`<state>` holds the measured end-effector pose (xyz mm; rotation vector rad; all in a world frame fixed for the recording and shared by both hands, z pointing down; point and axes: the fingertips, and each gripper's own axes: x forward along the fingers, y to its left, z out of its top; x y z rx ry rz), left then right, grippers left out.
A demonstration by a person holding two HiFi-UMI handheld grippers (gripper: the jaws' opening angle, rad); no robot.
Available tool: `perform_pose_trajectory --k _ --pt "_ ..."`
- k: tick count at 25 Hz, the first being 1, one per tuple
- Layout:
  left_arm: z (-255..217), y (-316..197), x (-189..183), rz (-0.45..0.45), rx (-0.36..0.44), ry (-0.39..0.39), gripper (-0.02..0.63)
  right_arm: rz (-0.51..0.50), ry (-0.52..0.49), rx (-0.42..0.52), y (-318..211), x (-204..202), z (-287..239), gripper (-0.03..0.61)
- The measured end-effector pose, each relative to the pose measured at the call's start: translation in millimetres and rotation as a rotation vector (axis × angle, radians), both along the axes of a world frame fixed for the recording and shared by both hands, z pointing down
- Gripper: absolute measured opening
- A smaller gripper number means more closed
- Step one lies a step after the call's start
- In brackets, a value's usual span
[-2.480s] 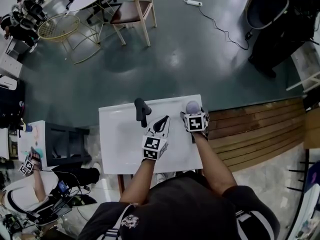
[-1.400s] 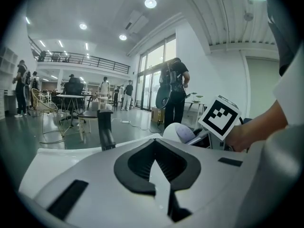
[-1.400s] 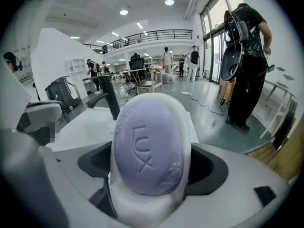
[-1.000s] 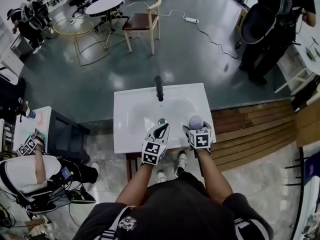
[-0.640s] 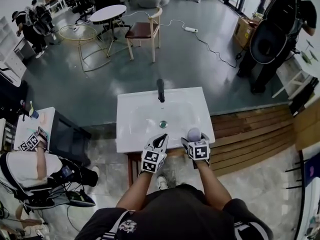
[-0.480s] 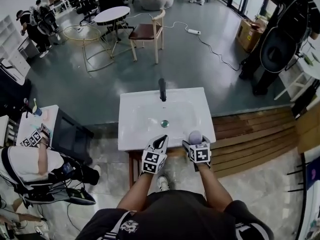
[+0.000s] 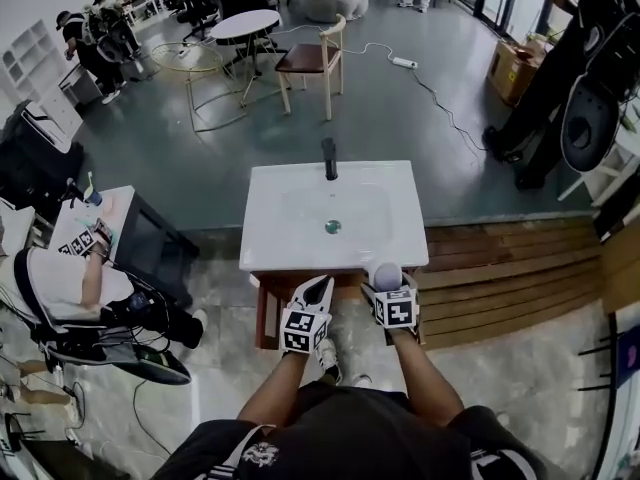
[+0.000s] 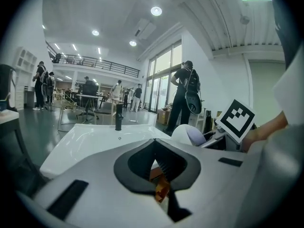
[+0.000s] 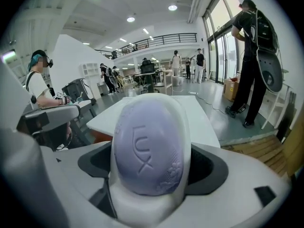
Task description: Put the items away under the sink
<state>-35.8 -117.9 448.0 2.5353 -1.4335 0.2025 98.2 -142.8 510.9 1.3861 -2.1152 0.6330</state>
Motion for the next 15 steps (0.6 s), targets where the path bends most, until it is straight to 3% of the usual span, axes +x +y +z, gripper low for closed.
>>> perform_pose_trajectory --k 9,15 --pt "2 53 -19 -0.101 -0.003 0.003 0.006 -0.059 -0.007 0.015 54 -9 7 0.472" --pt "13 70 -29 -0.106 -0.018 -0.033 0.006 -0.079 -0.006 0.004 69 -25 16 0.472"
